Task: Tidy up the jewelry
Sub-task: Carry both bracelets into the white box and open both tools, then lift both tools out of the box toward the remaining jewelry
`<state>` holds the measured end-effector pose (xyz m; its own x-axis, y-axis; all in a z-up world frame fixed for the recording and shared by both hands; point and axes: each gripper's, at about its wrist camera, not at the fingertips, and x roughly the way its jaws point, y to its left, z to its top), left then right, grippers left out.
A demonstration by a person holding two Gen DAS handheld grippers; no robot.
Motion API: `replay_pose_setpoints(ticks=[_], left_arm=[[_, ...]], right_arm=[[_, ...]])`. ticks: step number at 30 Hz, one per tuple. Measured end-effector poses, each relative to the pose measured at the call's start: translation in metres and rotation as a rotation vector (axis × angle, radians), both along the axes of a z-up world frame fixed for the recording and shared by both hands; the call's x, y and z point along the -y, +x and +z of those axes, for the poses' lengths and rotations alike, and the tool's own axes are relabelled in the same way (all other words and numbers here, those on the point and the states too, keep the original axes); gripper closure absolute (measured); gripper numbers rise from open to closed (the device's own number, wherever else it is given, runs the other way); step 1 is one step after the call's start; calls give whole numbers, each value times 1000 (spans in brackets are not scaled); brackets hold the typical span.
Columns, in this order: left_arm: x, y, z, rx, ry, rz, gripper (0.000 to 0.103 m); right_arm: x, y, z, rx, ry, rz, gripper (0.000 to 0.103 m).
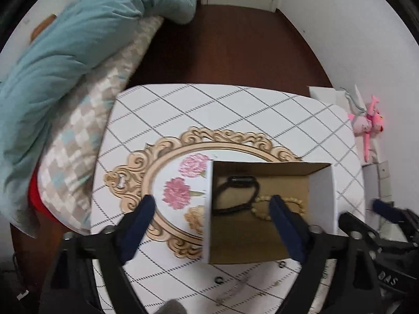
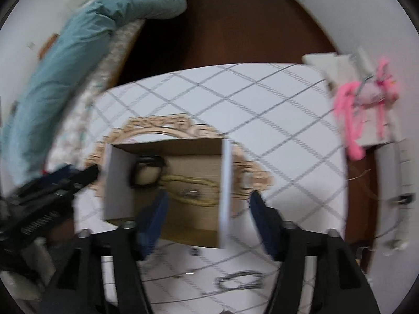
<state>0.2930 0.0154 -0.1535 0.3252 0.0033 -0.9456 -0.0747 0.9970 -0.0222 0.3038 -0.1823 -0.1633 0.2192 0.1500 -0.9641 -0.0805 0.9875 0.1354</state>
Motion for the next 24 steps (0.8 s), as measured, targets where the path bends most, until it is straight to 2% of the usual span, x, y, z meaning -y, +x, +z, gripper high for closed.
replay_pose_setpoints(ticks=[1, 2, 4, 6, 13, 18, 24], left_arm=[[-1, -2, -2, 4, 9, 0, 2], [-2, -6, -6, 5, 22, 1, 0], [-3, -10, -12, -2, 45, 4, 0], [-3, -16, -18, -2, 59, 2, 0], [-4, -29, -23, 1, 65, 12, 0], [-2, -37, -12, 28, 62, 15, 0], [1, -52, 16, 85, 58, 13, 0]], right_arm=[[-2, -5, -2, 9, -53, 0, 8], [-3, -7, -5, 16, -83, 3, 8], [-7, -14, -11, 31, -142, 12, 3], [-8, -18, -18, 34, -170, 19, 1], [-15, -29, -31, 42, -209, 12, 1], [-11, -37, -20, 76, -212, -23, 1], [-6, -54, 14, 150, -216, -45, 1]])
